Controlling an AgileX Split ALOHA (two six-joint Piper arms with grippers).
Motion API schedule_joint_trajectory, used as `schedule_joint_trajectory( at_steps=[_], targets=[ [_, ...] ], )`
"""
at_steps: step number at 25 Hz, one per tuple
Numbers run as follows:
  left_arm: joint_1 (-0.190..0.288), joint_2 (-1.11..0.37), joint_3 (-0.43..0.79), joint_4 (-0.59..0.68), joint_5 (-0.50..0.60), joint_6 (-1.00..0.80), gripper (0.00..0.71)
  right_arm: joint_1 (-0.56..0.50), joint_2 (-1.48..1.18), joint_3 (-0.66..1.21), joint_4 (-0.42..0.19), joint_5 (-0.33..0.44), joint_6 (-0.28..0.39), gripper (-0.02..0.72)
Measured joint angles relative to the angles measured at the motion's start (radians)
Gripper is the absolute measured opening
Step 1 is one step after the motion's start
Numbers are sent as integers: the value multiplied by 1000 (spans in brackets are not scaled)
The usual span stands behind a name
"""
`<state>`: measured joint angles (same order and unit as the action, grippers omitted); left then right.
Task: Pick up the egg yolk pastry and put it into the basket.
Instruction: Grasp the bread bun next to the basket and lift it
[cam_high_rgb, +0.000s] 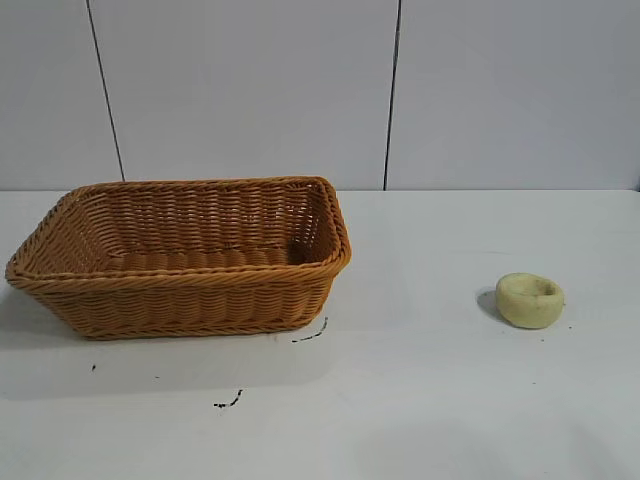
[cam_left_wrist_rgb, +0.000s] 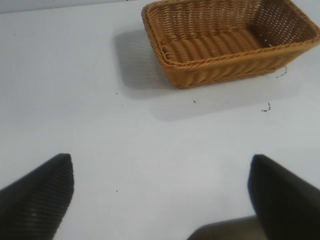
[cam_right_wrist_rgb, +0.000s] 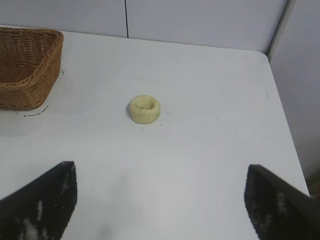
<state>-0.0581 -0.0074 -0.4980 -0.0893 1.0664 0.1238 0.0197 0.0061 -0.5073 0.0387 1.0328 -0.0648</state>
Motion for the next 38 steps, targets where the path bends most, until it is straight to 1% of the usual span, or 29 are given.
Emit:
schedule_joint_trajectory(
  at_steps=[3,7,12,16,19,26,30,34,38],
  targets=[
    [0,0,0,0,0,0,695,0,97,-39,14,5,27,634],
    [0,0,0,0,0,0,695,0,338,-114,21,5,65,634],
    [0,0,0,-1,0,0,695,0,691,-213,22,-9,65,634],
    [0,0,0,-1,0,0,695,0,952,-310,22,-51,65,634],
    [0,0,0,-1,0,0,695,0,1162,-397,22,-66,43,634],
    [0,0,0,-1,0,0,695,0,1551,-623,22,-82,-15,634],
    [0,0,0,-1,0,0,695,1,1717,-744,22,-86,-27,634],
    [0,0,0,-1,0,0,695,38,1826,-829,18,-93,-41,634],
    [0,0,0,-1,0,0,695,64,1908,-858,28,-137,-45,634]
  ],
)
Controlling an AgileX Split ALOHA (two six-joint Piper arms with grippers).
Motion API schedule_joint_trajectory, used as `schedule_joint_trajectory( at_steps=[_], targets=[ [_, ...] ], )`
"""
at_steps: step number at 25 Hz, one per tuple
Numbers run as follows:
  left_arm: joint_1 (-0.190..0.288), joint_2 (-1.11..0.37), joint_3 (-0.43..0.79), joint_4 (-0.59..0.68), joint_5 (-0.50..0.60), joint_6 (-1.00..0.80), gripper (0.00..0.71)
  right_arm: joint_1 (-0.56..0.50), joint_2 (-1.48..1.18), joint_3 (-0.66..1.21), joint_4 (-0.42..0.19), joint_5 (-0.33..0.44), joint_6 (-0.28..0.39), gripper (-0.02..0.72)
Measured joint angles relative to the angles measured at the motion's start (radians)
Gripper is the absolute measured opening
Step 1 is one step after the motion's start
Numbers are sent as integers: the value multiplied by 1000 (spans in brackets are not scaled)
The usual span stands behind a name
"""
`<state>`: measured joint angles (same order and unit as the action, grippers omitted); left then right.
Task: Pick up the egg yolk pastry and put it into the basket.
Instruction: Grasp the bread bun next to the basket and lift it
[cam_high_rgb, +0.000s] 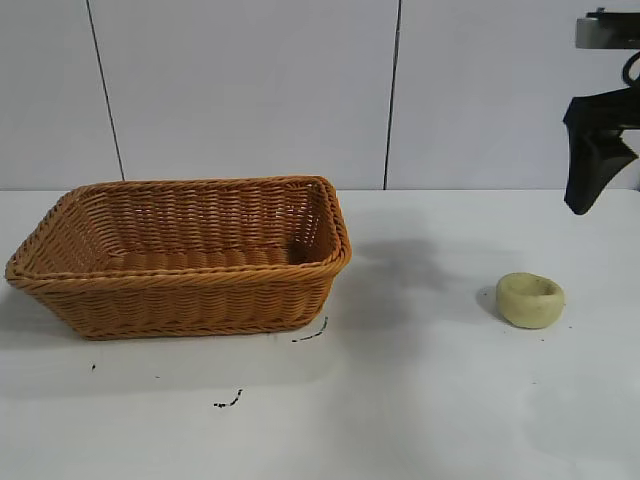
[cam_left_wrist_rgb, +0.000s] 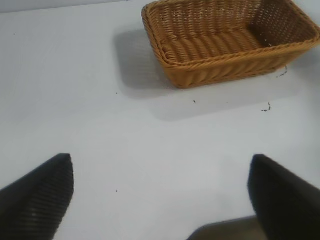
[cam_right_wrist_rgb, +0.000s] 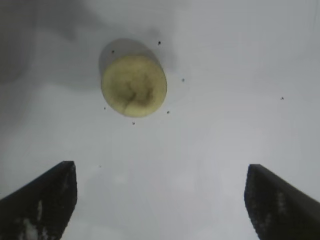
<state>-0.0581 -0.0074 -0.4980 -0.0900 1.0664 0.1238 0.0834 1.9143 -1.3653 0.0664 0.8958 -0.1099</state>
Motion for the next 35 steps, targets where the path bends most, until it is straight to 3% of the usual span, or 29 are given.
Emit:
schedule_joint_trajectory(
  at_steps=[4,16,20,23,25,31,35],
  targets=[
    [0,0,0,0,0,0,695,0,77,-2,0,-57,-4,634],
    [0,0,0,0,0,0,695,0,230,-3,5,-133,-7,611],
    [0,0,0,0,0,0,695,0,230,-3,9,-133,-7,439],
    [0,0,0,0,0,0,695,0,229,-3,18,-132,-7,235],
    [0,0,0,0,0,0,695,0,228,-7,22,-121,-7,172],
    [0,0,0,0,0,0,695,0,168,-60,15,-40,-7,138],
    [0,0,0,0,0,0,695,0,82,-155,13,72,-7,137]
  ],
)
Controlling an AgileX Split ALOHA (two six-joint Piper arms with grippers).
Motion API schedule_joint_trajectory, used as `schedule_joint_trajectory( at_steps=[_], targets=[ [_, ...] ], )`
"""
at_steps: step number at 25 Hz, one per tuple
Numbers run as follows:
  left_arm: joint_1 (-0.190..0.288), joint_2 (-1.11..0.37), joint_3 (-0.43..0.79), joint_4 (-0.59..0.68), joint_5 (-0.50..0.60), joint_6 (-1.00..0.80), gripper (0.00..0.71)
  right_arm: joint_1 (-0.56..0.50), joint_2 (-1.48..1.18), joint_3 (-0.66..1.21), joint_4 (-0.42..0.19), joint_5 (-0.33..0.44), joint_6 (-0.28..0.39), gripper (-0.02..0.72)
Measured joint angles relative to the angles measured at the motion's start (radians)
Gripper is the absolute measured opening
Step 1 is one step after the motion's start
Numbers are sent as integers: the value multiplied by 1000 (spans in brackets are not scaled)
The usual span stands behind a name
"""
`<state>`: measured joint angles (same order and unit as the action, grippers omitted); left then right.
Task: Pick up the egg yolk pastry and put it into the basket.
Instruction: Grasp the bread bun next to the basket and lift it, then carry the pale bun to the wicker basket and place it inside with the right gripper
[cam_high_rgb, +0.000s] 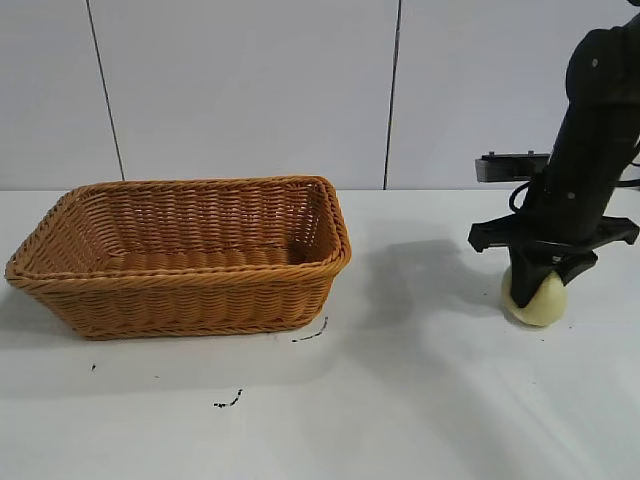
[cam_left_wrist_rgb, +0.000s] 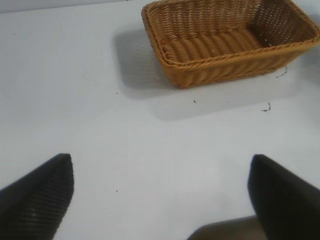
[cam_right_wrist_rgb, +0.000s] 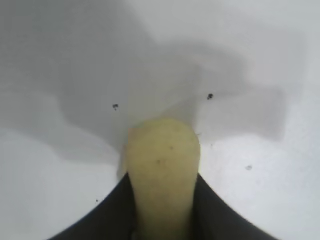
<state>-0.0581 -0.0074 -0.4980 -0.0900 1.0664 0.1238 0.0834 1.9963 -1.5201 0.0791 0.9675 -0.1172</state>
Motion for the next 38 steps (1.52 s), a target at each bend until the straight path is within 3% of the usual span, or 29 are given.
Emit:
schedule_joint_trajectory(
  at_steps=[4,10,15,27,31,34,38],
  targets=[
    [0,0,0,0,0,0,695,0,-38,-127,0,98,0,137],
    [0,0,0,0,0,0,695,56,-39,-212,-18,124,5,137],
    [0,0,0,0,0,0,695,183,-23,-280,-17,96,44,137],
    [0,0,0,0,0,0,695,542,251,-660,-15,100,79,131],
    [0,0,0,0,0,0,695,601,352,-691,-16,51,79,131],
    [0,0,0,0,0,0,695,607,421,-692,-15,-10,79,131],
    [0,0,0,0,0,0,695,603,493,-692,-18,-36,79,151]
  ],
)
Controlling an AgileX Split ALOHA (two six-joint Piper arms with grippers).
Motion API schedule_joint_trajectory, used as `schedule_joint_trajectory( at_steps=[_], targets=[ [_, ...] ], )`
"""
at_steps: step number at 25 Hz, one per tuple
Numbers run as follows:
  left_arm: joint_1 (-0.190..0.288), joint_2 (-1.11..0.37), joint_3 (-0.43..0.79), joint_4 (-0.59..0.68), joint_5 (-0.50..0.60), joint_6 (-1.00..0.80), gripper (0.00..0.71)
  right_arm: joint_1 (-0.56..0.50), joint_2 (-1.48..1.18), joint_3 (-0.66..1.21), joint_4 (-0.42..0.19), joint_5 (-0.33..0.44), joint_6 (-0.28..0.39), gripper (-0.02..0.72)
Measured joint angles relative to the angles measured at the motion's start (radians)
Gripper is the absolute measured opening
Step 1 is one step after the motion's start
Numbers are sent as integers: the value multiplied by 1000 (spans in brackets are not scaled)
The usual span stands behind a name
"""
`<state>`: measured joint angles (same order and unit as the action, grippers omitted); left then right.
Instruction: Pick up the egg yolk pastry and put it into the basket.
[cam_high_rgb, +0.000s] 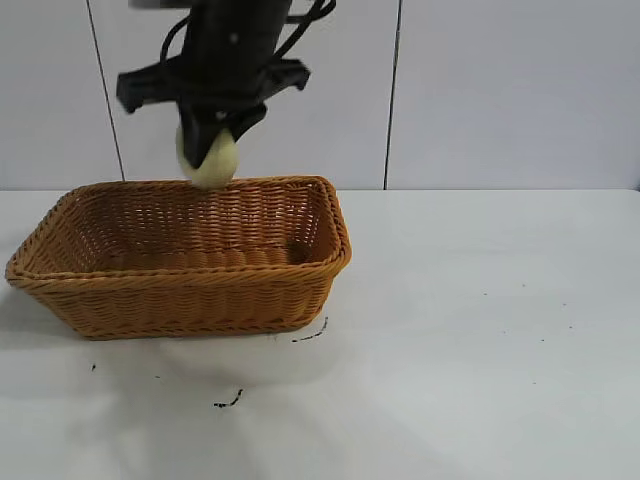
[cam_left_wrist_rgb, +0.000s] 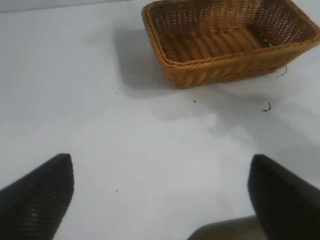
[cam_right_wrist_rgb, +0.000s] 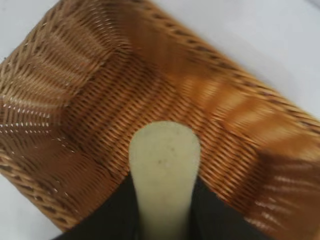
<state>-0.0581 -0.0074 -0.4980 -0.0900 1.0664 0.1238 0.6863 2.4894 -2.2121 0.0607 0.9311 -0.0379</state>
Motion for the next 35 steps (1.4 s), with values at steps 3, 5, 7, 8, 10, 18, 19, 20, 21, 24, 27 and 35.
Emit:
schedule_joint_trajectory(
  at_steps=[3,5,7,8,10,18,19,20,21,24,27,35],
  targets=[
    [0,0,0,0,0,0,695,0,13,0,0,-3,0,254],
    [0,0,0,0,0,0,695,-1,13,-16,0,-9,0,375],
    [0,0,0,0,0,0,695,-2,13,-44,0,3,0,515],
    [0,0,0,0,0,0,695,-2,13,-64,0,18,0,557],
    [0,0,0,0,0,0,695,-2,11,-107,-7,66,0,607],
    [0,0,0,0,0,0,695,-92,-28,-256,-69,227,0,627],
    [0,0,0,0,0,0,695,-125,-31,-257,-71,236,0,628],
    [0,0,0,0,0,0,695,-163,-31,-257,-73,243,0,629],
    [0,0,0,0,0,0,695,-203,-31,-257,-76,255,0,630],
    [0,0,0,0,0,0,695,-322,-31,-257,-81,281,0,634],
    [0,0,0,0,0,0,695,-437,-31,-257,-84,282,0,634],
    [0,0,0,0,0,0,695,-653,-36,-251,-79,283,0,634]
  ],
)
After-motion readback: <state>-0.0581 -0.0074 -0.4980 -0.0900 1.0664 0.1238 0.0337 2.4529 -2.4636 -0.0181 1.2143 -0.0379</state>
